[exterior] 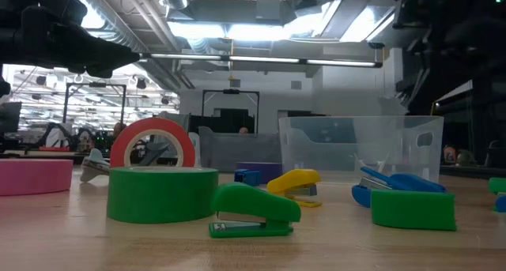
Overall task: Pick and place Stapler, Stapler remover, tape
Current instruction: Put the blue staple remover into the bottom transparent bin
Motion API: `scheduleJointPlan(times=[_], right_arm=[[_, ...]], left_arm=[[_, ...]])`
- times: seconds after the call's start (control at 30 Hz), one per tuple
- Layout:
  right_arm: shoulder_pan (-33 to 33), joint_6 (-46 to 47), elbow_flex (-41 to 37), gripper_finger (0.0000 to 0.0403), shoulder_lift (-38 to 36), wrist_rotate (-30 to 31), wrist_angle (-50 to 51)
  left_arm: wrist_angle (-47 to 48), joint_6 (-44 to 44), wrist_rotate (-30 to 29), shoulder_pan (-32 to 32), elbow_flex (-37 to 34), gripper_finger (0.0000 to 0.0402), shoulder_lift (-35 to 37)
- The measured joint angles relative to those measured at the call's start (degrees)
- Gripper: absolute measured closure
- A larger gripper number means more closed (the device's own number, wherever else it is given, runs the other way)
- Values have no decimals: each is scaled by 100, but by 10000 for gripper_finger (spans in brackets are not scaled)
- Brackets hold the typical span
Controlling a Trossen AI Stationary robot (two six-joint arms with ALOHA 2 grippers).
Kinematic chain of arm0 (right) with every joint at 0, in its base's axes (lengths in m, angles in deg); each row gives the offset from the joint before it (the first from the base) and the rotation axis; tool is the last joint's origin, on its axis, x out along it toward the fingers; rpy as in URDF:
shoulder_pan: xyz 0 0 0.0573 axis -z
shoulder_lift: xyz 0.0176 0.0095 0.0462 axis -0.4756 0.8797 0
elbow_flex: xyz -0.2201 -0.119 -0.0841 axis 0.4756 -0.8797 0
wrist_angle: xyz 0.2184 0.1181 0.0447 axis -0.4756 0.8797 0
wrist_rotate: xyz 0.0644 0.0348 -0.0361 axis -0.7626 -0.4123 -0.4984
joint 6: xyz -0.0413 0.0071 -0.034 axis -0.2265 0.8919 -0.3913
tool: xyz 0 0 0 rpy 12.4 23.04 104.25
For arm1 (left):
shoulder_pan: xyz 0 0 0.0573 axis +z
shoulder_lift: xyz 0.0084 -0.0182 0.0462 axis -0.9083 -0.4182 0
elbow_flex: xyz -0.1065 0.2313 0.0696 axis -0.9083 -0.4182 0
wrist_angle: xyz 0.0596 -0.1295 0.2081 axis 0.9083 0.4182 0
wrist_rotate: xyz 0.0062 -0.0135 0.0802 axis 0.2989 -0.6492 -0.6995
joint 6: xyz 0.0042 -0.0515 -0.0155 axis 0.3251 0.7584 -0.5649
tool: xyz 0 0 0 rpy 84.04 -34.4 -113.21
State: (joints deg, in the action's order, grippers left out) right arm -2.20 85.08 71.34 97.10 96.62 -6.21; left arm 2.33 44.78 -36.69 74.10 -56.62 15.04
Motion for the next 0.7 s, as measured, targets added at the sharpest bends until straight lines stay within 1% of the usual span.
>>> scheduleJointPlan(times=[0.27,0.7], right_arm=[[208,-171,0,399,0,0,-189],[487,-346,0,398,4,0,-187]], left_arm=[[0,0,0,0,2,233,-1],[0,0,0,2,0,233,-1]])
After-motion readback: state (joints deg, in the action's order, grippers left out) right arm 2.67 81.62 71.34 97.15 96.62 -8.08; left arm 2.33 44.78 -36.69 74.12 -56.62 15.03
